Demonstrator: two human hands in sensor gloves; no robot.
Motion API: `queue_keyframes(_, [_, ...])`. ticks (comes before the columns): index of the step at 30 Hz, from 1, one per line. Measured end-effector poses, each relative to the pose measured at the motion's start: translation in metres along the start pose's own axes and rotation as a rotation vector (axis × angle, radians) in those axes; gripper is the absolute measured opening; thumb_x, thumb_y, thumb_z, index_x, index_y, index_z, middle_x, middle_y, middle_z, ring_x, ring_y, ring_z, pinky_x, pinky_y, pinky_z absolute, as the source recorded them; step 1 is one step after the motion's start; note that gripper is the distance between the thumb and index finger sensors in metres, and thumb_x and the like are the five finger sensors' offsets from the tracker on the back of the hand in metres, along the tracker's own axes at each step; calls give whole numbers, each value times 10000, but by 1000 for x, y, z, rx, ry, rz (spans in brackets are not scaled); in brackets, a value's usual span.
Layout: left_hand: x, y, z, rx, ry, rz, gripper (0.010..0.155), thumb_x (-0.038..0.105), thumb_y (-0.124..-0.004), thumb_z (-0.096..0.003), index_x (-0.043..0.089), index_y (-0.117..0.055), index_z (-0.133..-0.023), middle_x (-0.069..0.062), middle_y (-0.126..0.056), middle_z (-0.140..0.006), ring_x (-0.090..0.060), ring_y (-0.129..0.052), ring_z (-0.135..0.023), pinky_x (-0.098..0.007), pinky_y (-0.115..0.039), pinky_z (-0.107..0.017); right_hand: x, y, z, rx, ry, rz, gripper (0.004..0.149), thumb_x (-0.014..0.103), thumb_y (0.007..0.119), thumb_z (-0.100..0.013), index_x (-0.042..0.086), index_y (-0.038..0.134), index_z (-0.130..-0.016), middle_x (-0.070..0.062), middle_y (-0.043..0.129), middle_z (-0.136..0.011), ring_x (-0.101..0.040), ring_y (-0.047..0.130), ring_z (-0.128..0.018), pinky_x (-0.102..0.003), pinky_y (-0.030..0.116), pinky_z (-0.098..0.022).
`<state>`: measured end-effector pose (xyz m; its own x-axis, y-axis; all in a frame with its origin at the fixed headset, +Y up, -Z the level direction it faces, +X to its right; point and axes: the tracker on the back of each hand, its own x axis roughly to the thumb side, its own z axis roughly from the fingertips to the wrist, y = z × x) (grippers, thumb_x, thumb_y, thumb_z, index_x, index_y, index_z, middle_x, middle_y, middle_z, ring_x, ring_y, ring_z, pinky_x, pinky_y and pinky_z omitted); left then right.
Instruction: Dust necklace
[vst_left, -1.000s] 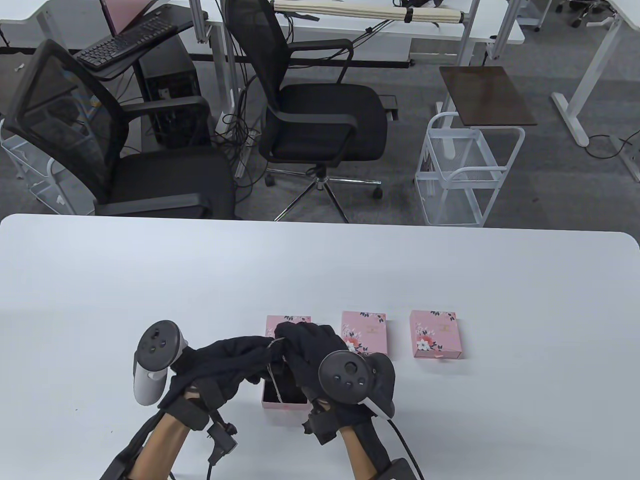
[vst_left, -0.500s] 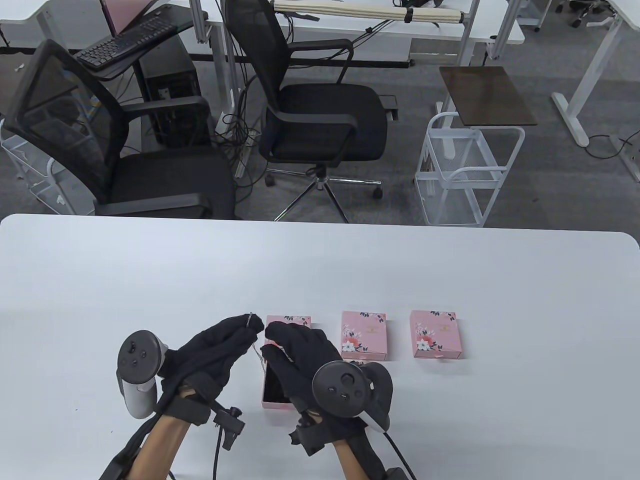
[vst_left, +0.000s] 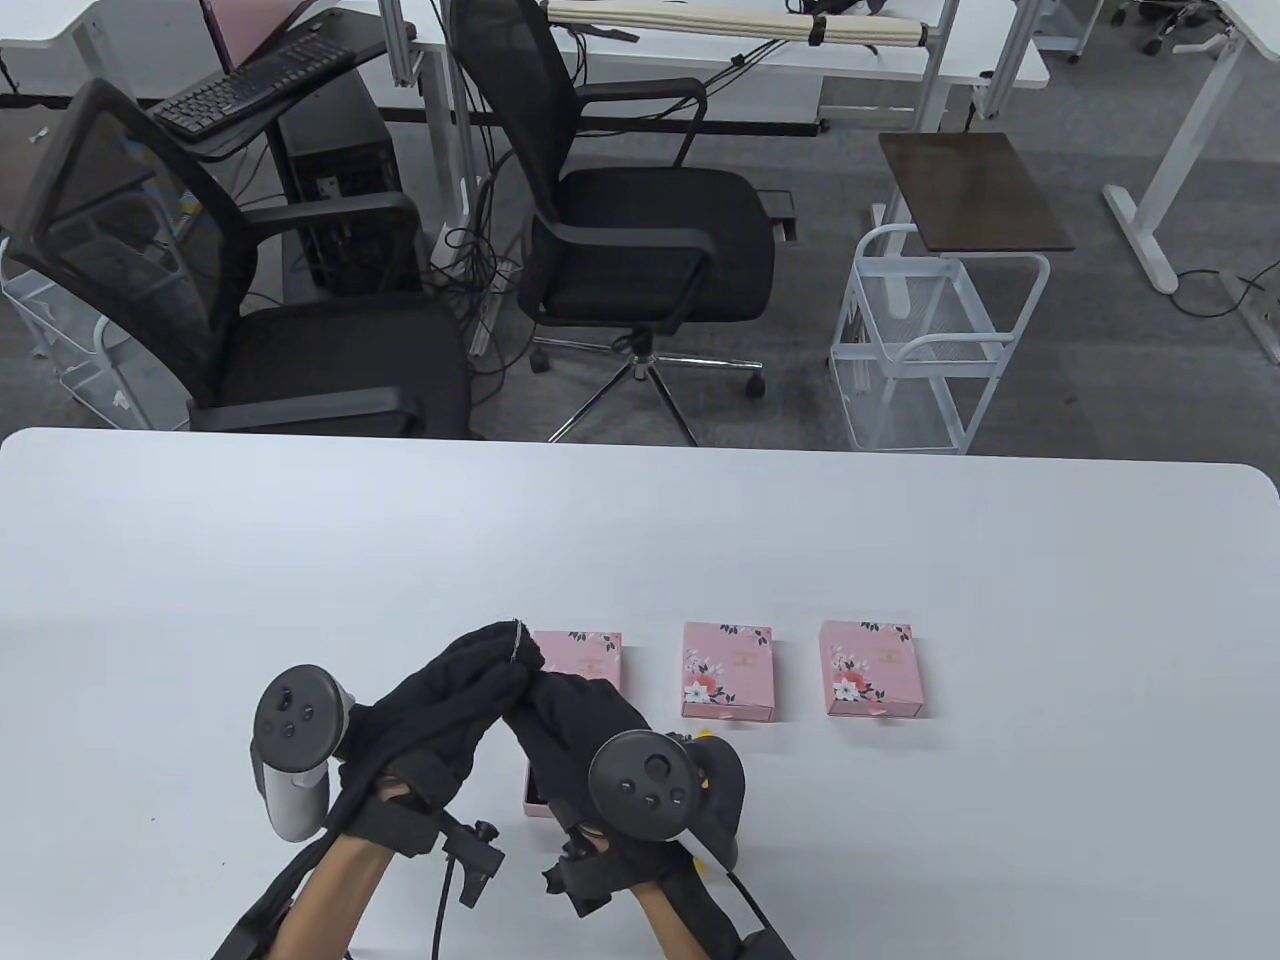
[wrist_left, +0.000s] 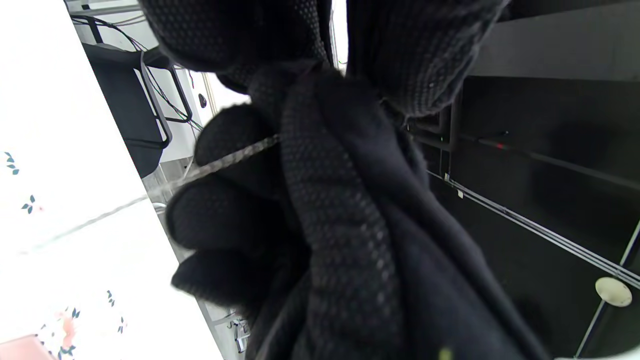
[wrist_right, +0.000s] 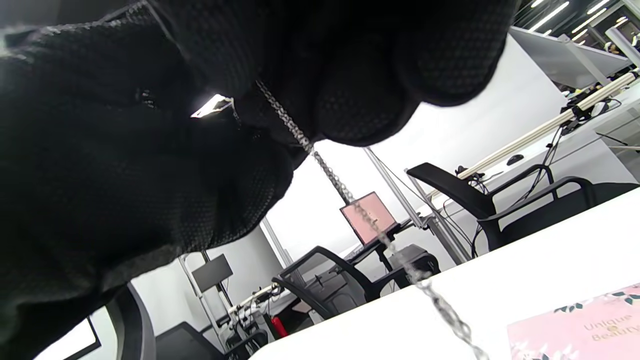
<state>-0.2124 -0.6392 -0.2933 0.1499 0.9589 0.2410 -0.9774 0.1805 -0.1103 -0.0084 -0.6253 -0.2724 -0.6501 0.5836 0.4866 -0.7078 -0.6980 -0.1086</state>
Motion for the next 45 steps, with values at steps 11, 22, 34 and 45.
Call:
queue_keyframes(11, [9, 26, 4, 177, 10, -123, 393, 395, -796, -595, 246, -840, -956, -63, -968, -884, -243, -921, -705, -396, -836, -491, -7, 21, -3, 137, 28, 6, 352, 302, 776, -630, 109, 829, -920, -182, 934, -791, -371, 943, -594, -487, 802, -498])
queue_keyframes(22, [21, 39, 9, 268, -61, -234, 405, 428, -822, -572, 225, -875, -918, -49, -1007, -809, -214, -946, -641, -372, -851, -445, -6, 29, -3, 186, 25, 9, 352, 302, 770, -634, 112, 823, -925, -180, 930, -796, -371, 940, -598, -488, 800, -502])
queue_keyframes(34, [38, 33, 19, 385, -209, -436, 359, 479, -933, -488, 325, -962, -811, 40, -1068, -730, -141, -995, -575, -324, -888, -405, -9, 32, -3, 215, 33, 1, 353, 305, 771, -635, 115, 821, -927, -181, 926, -804, -375, 937, -605, -492, 795, -508])
queue_keyframes(45, [40, 27, 16, 271, -202, -443, 361, 453, -894, -535, 295, -943, -855, -1, -1040, -774, -190, -963, -633, -360, -860, -447, -44, -14, 5, 200, 143, 247, 453, 345, 770, -644, 113, 726, -1030, -230, 815, -959, -445, 862, -743, -529, 744, -570])
